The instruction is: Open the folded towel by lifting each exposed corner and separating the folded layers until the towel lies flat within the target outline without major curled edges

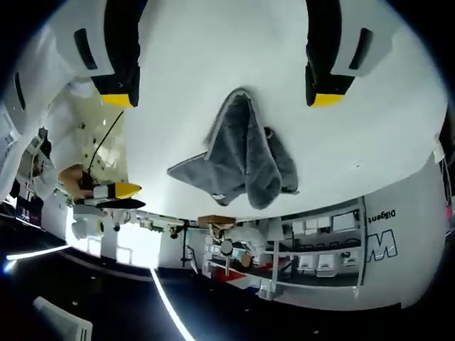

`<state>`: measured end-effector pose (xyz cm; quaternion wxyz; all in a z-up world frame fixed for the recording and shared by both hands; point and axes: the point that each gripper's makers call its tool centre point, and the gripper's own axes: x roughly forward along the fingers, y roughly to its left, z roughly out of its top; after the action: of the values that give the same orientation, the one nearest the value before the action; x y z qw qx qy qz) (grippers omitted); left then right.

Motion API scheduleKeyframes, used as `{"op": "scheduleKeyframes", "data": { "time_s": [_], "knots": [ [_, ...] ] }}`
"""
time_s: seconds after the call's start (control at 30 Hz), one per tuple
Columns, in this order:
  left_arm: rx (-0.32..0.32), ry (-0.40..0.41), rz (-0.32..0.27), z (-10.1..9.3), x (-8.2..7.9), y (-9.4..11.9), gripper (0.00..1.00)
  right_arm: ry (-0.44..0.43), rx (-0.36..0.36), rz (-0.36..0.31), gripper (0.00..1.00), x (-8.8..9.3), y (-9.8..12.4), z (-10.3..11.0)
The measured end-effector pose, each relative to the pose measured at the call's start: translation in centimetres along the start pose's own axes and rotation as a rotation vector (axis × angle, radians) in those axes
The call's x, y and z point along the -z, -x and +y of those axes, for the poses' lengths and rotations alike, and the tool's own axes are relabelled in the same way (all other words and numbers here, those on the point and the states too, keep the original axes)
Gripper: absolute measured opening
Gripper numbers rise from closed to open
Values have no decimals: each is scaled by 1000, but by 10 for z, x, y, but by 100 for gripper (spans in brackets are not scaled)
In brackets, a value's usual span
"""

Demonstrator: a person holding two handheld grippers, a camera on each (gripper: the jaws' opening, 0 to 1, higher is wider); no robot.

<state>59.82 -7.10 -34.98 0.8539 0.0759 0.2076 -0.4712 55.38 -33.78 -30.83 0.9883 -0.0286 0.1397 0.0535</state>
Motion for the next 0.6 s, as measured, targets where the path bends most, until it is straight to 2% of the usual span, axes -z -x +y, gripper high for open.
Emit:
{"op": "scheduleKeyframes", "data": {
  "time_s": [0.13, 0.2, 0.27, 0.5, 0.53, 0.6],
  "knots": [
    [40, -13, 22, 1, -10, -20, 96, 23, 7, 13, 99, 2, 2, -3],
    [78, 34, 14, 2, -17, -32, 96, 26, 8, 13, 99, 2, 2, -4],
    [90, 57, 4, 11, -24, -45, 96, 22, 2, 7, 99, 1, 2, -4],
    [108, 77, -17, 39, -49, -88, 99, 12, -11, -11, 99, -3, 4, -4],
    [105, 79, -18, 44, -52, -96, 99, 11, -12, -12, 99, -3, 4, -4],
    [53, 38, 16, 60, -53, -110, 99, 9, -16, -12, 99, -2, 3, -3]
  ]
}}
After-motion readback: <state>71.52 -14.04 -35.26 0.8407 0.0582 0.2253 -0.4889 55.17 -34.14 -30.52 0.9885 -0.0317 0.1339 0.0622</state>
